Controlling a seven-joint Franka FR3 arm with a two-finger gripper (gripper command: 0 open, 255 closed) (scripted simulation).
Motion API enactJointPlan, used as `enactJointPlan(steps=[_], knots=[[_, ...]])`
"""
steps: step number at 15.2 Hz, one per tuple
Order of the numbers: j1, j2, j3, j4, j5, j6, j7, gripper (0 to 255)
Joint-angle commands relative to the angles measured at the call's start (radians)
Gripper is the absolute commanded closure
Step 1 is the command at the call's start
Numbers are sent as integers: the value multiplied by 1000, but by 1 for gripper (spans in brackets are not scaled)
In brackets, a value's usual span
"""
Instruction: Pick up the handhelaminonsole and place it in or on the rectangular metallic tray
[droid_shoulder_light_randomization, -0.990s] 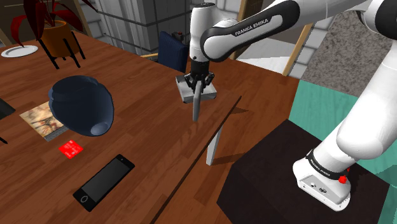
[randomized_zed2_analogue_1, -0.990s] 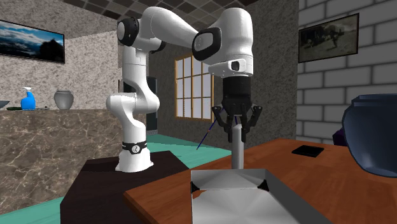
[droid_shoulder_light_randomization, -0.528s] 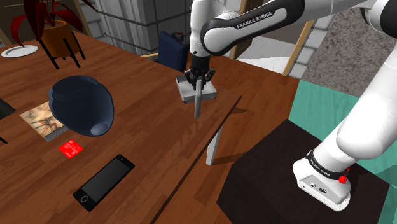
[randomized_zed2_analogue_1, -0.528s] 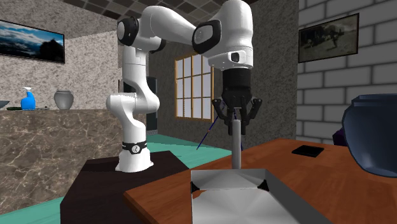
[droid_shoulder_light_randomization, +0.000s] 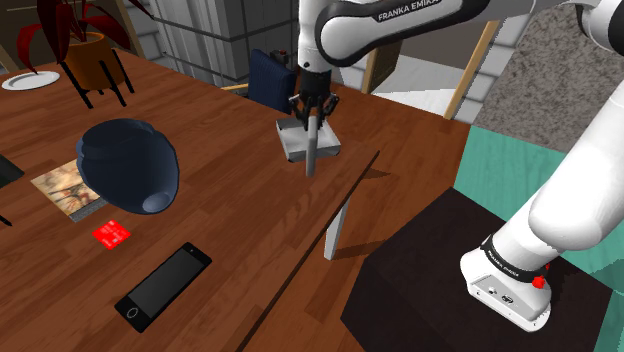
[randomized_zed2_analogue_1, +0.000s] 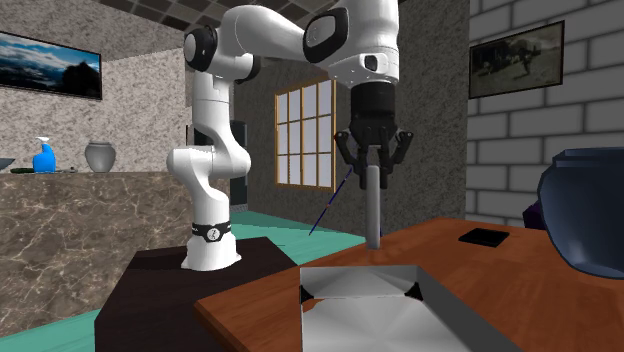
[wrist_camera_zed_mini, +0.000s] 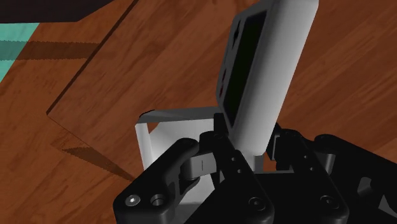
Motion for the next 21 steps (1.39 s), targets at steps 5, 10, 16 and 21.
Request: enactJointPlan(steps=[5, 10, 16, 21], knots=[[-2, -22, 1, 61, 11, -81, -9, 255], [-2, -29, 2, 116, 15, -142, -12, 255], [-33, 125, -38, 359, -35, -240, -88, 255], [-37, 294, -67, 641, -80, -357, -149, 255]])
